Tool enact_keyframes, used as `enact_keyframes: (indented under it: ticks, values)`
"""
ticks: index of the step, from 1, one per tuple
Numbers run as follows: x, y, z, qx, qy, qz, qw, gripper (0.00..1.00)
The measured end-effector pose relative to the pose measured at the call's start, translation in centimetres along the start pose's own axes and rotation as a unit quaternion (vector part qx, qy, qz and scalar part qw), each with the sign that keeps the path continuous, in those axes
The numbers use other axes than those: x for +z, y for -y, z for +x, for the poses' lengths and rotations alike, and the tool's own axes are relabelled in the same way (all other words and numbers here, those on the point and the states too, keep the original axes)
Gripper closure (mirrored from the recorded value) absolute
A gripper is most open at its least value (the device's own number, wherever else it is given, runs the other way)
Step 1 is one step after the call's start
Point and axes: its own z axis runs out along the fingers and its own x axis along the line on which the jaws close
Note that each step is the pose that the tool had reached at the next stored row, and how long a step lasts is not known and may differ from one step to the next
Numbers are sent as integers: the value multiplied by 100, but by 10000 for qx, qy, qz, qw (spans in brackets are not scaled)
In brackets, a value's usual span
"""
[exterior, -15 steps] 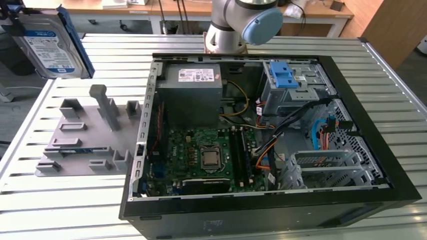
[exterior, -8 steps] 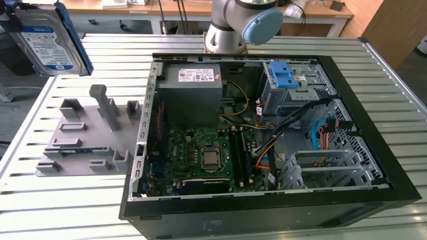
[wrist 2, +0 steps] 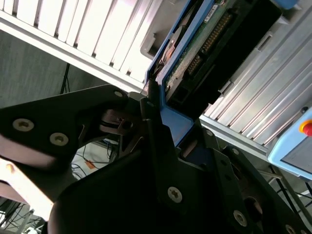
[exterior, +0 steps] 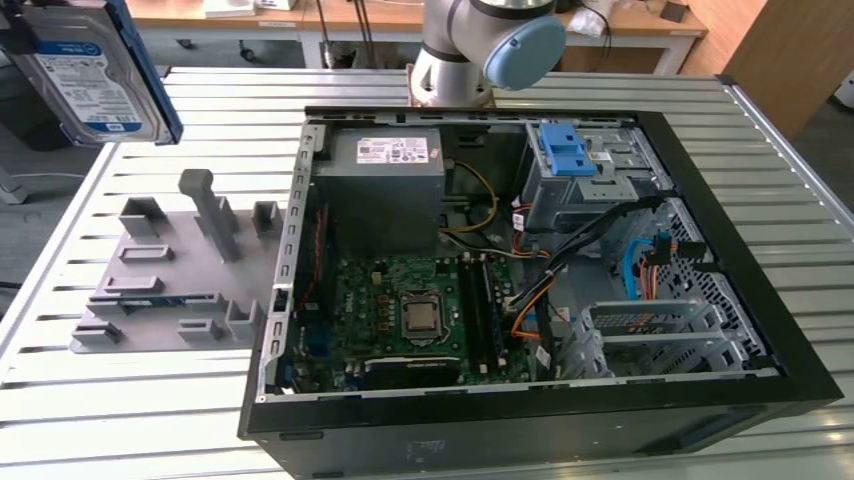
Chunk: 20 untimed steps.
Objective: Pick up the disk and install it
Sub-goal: 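Pick up the disk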
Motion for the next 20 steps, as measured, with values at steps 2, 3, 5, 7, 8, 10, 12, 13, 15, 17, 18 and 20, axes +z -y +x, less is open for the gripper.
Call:
enact_keyframes:
  ticks: [2,3,5,7,8,10,12,13,15,17,18,20]
  values:
    - [-28,-1,-1,0,0,0,10000,64]
    - [-42,-1,-1,0,0,1,10000,64]
    - [-70,-1,-2,0,0,1,10000,64]
    - [-97,-2,-2,0,0,2,10000,64]
    - [-112,-2,-3,0,0,2,10000,64]
    - [-143,-3,-4,0,0,2,10000,64]
    - [-174,-3,-4,0,0,2,10000,64]
    - [-189,-3,-4,0,0,3,10000,64]
    - [-222,-4,-5,0,0,4,10000,64]
    - [-254,-5,-6,0,0,5,10000,64]
    - [-269,-6,-7,0,0,5,10000,64]
    - [-302,-6,-8,0,0,6,10000,64]
